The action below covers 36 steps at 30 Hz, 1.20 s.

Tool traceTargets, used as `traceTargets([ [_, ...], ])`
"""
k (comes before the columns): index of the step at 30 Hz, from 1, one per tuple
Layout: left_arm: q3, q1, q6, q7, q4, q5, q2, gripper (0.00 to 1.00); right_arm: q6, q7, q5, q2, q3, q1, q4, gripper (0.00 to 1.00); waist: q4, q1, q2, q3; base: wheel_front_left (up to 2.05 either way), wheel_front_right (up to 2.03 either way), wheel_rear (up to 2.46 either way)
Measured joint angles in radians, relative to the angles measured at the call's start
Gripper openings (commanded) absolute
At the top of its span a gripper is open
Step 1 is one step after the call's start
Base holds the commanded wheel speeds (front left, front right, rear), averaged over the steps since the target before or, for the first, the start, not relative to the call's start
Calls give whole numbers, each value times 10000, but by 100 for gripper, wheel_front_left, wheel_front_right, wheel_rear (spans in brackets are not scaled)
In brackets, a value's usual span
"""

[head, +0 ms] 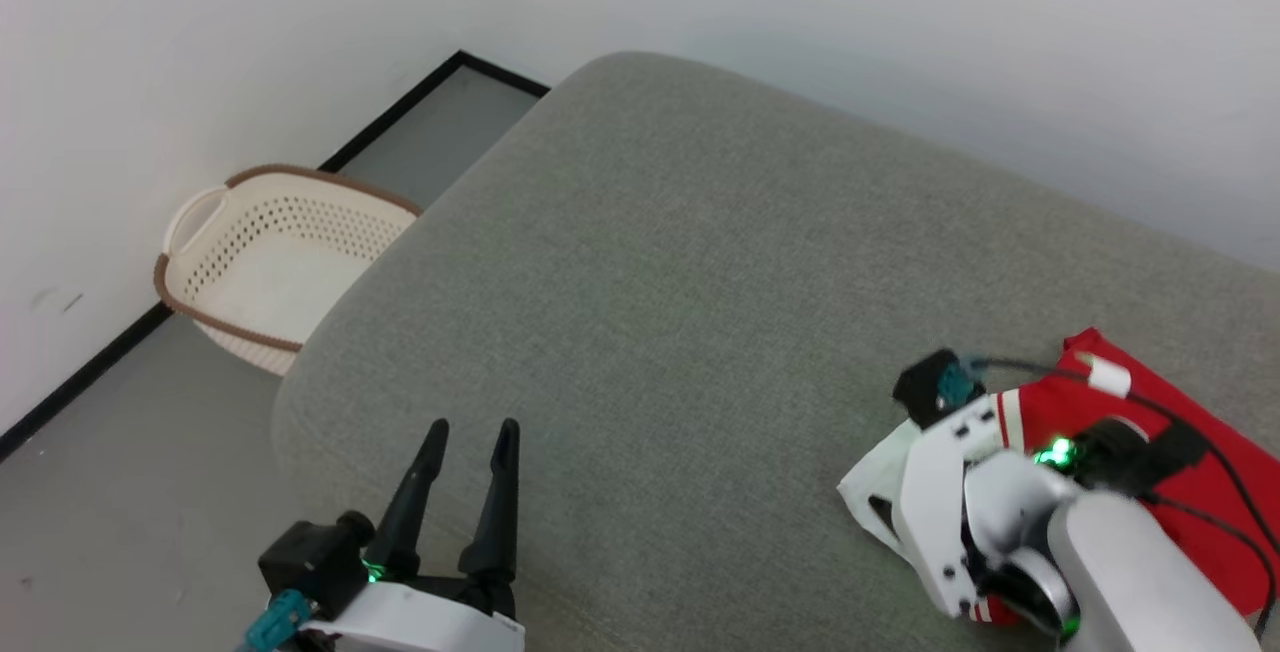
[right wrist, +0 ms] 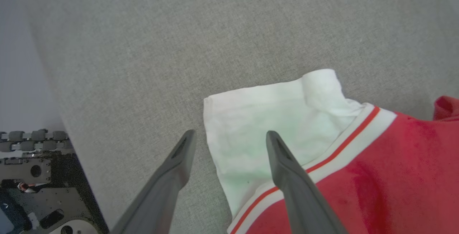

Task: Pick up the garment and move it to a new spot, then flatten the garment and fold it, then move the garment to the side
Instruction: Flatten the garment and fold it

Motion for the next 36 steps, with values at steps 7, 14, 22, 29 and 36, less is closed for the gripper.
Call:
traceTargets([
  [7, 313, -45, 0, 0, -61, 44, -211, 100, 0, 759, -226, 297, 395, -1309, 1490, 100, 192, 0, 0, 422, 0, 0, 0],
  [14, 593, -49, 0, 0, 46, -21, -316, 100, 0, 1003, -134, 445, 761, -1817, 2581, 0, 258, 0, 0, 506, 0, 0, 0],
  [22, 890, -17, 0, 0, 146, -134, -339, 100, 0, 719, 119, 326, 918, -2013, 2987, 0, 203, 0, 0, 368, 0, 0, 0],
  [29, 903, 60, 0, 0, 203, -201, -343, 100, 0, -207, 265, 453, 658, -2228, 3076, 0, 152, 0, 0, 230, 0, 0, 0],
  [36, 865, 77, 0, 0, 299, -100, -345, 100, 0, -1009, 560, 527, 21, -2263, 2913, 0, 49, 0, 0, -6, 0, 0, 0],
])
